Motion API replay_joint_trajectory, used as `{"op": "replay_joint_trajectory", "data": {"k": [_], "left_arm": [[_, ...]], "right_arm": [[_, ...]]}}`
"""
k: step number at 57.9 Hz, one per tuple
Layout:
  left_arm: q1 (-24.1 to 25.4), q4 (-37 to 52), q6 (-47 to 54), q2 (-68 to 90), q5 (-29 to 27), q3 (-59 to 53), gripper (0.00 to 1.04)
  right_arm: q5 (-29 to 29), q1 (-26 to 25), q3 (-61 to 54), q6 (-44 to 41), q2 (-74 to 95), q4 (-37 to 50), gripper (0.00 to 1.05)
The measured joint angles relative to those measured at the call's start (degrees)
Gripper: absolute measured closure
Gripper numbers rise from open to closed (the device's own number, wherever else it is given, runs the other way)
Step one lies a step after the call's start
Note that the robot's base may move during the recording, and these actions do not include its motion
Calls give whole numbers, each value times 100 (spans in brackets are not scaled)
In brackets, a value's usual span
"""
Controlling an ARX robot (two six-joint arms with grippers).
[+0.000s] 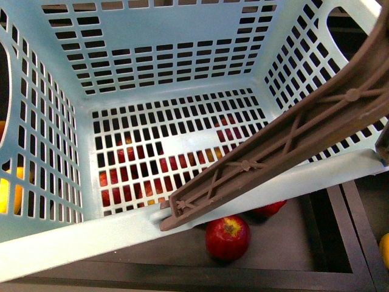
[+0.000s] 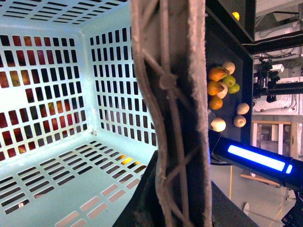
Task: Pick lemon and mango into basket
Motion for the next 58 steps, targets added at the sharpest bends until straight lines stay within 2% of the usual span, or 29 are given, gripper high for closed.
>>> {"op": "replay_joint_trajectory", "data": {"k": [10,17,37,49,58], "left_arm": [[0,0,0,0,0,0,98],[0,0,0,0,0,0,98],[0,0,0,0,0,0,98],[0,0,0,0,0,0,98],[0,0,0,0,0,0,98]], "right_arm": [[-31,0,-4,2,0,13,34],[-83,0,-81,0,-11,85,39],[-459,-7,-1268,-511,-1104,684,42],[-835,26,-2411,-1655,-2736,1010,42],[-1497,22,-3366,-2540,-4406,619,42]]}}
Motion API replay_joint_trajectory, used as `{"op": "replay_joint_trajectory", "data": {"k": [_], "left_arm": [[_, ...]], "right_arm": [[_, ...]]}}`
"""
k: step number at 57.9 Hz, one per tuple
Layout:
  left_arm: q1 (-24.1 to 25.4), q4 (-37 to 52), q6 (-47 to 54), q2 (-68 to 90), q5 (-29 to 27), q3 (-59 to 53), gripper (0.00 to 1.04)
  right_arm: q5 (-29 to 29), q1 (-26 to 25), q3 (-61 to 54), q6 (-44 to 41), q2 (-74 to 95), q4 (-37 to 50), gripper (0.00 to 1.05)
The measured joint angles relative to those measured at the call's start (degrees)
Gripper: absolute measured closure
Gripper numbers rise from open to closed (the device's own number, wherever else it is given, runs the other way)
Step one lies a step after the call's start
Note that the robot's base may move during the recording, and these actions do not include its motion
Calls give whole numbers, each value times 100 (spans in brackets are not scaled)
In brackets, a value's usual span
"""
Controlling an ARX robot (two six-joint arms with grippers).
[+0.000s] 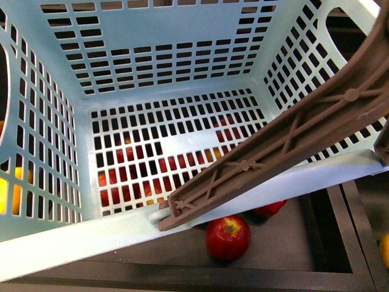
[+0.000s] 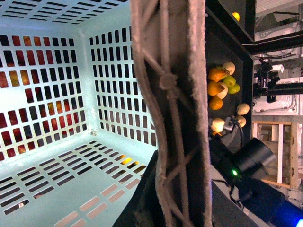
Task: Pick lemon and mango into basket
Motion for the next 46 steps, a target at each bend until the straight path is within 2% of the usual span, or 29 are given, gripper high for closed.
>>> {"op": "replay_joint_trajectory", "data": {"k": [6,13,21,28,32,46], "left_arm": [[0,0,0,0,-2,0,98],[0,0,0,0,0,0,98],[0,0,0,0,17,0,98],[0,0,2,0,-2,0,98],[0,0,2,0,-2,0,98],[0,0,0,0,0,0,98]], "right_arm": [[-426,35,-352,-352,-1292,-575,42],[-629,295,-426,-437,-2675,-1191,42],[-345,1333,-426,-258,-4103,-1631,42],[11,2194,-422,-179,-4315,-1631,42],[341,2852,-422,-175,-4207,-1578,42],[866,4081,-424,-175,-3818,-1364,42]]}}
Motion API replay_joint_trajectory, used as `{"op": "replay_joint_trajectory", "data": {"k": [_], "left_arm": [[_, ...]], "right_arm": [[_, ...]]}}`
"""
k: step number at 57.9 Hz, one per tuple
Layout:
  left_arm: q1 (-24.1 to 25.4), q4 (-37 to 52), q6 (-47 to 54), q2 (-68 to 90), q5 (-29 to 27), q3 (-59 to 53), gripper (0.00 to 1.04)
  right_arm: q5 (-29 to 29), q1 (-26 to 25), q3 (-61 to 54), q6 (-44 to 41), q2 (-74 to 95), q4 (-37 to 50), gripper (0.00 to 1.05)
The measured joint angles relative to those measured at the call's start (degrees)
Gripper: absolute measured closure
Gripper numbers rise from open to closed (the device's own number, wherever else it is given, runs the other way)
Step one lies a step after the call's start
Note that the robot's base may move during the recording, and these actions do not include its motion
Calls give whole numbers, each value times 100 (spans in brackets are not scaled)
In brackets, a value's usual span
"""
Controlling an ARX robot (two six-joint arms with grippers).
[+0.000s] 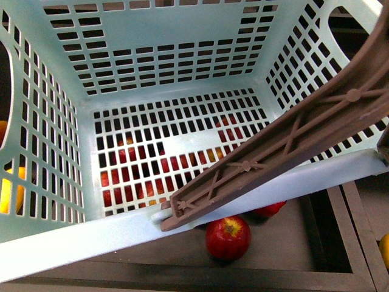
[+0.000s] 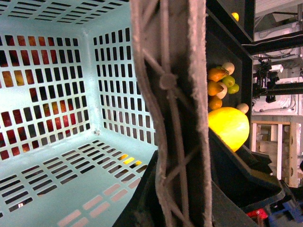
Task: Pick lemon and mango into basket
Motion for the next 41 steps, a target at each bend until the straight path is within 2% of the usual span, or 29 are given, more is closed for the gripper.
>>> {"op": "replay_joint_trajectory", "data": {"k": [12,19,23,26,34,41], "left_arm": [[0,0,0,0,2,0,98],[0,0,2,0,-4,0,98],[0,0,0,0,0,0,98],[0,0,-2,0,2,0,98],[0,-4,4,0,4,0,98],[2,-4,11,0,-20,0,98]], "right_arm": [[361,501,-13,-7,295,221,42],[490,636,-63,-24,426,271,24],[568,671,-116,-20,439,332,9],[592,669,-133,0,404,334,8],[752,404,-262,39,-219,61,9],[964,-166,-468,44,-1045,-306,9]]}}
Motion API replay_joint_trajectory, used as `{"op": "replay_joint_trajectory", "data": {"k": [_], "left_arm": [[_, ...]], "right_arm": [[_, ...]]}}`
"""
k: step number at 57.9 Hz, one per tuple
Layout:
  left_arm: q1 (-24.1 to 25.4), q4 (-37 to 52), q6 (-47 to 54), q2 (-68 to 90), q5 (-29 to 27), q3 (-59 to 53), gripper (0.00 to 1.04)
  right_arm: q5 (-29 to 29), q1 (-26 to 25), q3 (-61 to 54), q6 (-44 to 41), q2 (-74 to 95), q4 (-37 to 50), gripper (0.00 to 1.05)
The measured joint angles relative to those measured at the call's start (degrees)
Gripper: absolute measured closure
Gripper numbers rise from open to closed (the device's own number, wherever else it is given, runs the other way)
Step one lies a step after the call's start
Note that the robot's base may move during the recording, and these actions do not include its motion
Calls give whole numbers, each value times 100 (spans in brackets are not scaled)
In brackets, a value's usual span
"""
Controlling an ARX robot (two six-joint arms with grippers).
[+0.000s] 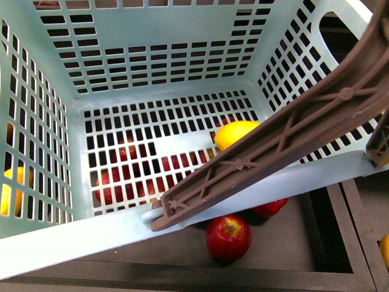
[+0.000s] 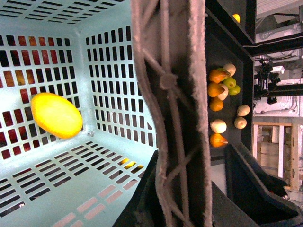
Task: Pick lemon and mango into basket
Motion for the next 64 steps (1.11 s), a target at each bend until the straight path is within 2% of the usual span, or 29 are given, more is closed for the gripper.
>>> {"op": "replay_joint_trajectory", "data": {"k": [9,12,17,21,26,42,54,64], "left_arm": [[2,0,0,0,7,0,98],[2,0,-2,0,17,0,98],[-13,0,7,0,31,0,98],[-15,-2,-11,0,81,0,98],[-4,-2,-7,0,13,0,98],[-4,-2,9,0,17,0,98],[-4,-2,9,0,17,0,98],[-4,-2,9,0,20,0,98]], "right_arm": [[125,-979,-280,-26,-970,-428,9],[-103,-1119,-407,-149,-1117,-105,12],[-852,-1198,-1045,-791,-1342,1368,25],[-946,-1207,-1558,-1241,-1552,2120,41],[-946,-1217,-1919,-1427,-1827,2232,60],[-949,-1217,-2452,-1554,-2391,2212,103],[-946,-1217,-2723,-1561,-2804,2057,103],[-949,-1217,-2771,-1567,-2900,2024,75]]}}
